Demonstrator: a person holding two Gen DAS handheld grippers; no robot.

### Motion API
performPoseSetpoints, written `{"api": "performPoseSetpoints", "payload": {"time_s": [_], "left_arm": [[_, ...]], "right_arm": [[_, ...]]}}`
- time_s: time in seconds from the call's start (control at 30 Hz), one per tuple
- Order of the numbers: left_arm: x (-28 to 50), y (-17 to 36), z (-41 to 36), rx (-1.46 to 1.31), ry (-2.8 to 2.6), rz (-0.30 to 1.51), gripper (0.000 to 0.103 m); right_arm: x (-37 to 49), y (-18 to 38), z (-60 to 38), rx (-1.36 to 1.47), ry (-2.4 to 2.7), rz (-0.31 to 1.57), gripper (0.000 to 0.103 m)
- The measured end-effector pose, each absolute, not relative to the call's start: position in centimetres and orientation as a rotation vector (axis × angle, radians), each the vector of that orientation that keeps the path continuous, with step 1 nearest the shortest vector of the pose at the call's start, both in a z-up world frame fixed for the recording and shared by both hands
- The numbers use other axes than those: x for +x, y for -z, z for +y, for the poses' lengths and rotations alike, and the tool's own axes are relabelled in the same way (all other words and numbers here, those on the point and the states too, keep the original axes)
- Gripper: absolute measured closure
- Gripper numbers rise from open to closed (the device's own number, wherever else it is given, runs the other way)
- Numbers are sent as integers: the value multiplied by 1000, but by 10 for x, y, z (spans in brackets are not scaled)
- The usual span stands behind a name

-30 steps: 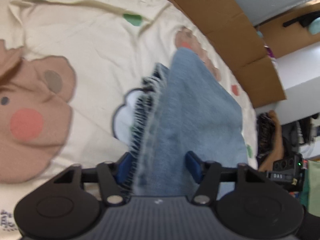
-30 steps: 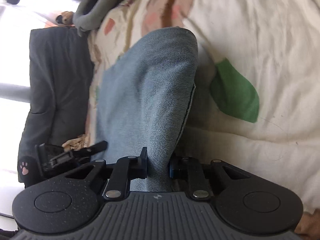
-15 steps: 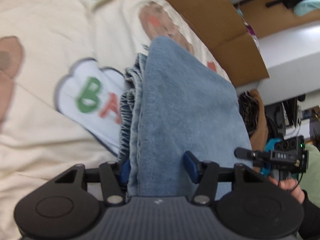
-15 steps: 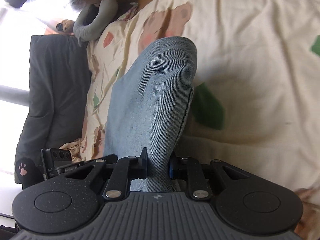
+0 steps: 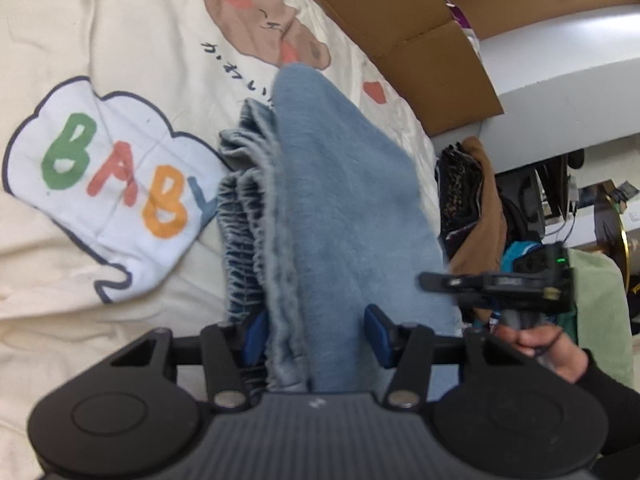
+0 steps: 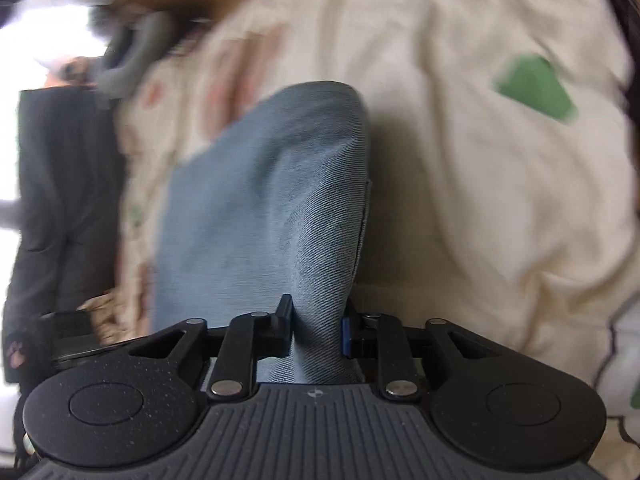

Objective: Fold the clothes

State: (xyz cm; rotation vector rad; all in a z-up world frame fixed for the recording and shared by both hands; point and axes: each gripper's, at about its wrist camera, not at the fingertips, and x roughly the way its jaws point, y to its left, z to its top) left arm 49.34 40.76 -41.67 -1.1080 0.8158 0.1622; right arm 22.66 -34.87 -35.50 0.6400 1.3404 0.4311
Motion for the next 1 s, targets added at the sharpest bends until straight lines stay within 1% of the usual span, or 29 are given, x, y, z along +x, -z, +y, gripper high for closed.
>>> {"api": "performPoseSetpoints", "payload": {"time_s": [0.03,0.1,0.17,0.27,0.5,0.57,0.67,0.77,0.8,0.83,0.9,0.93,1.0], "left_arm": [[491,416,409,-1114,-167,813,49],[485,415,413,-1115,-190,807,47],[482,418,419,-1128,-204,803,42],[485,424,423,-1136,-214,806,36],[506,433,430,-1137,-232,810,33],[509,438,432,-1156,-239,814,27],[509,449,435,-1212,-238,808,22],[508,458,436,-1248,-223,792,21],[507,459,436,-1255,-216,788,21],[507,462,438,-1270,-204,783,23],[506,466,441,-1300,-180,772,34],[505,468,443,-1318,-169,768,45],[503,470,442,-1333,-170,768,50]], "right_arm": [[226,359,-350,637,-418,1343,72],[224,363,-351,648,-403,1342,71],[223,362,-349,637,-404,1339,70],[223,363,-348,632,-399,1339,67],[222,364,-350,648,-394,1338,63],[223,364,-351,650,-395,1339,62],[224,366,-350,652,-401,1335,60],[227,369,-348,665,-403,1326,57],[228,370,-347,669,-404,1323,55],[230,371,-346,671,-407,1322,53],[233,373,-343,669,-414,1320,51],[235,374,-342,666,-418,1318,50],[236,374,-341,667,-422,1317,50]]}}
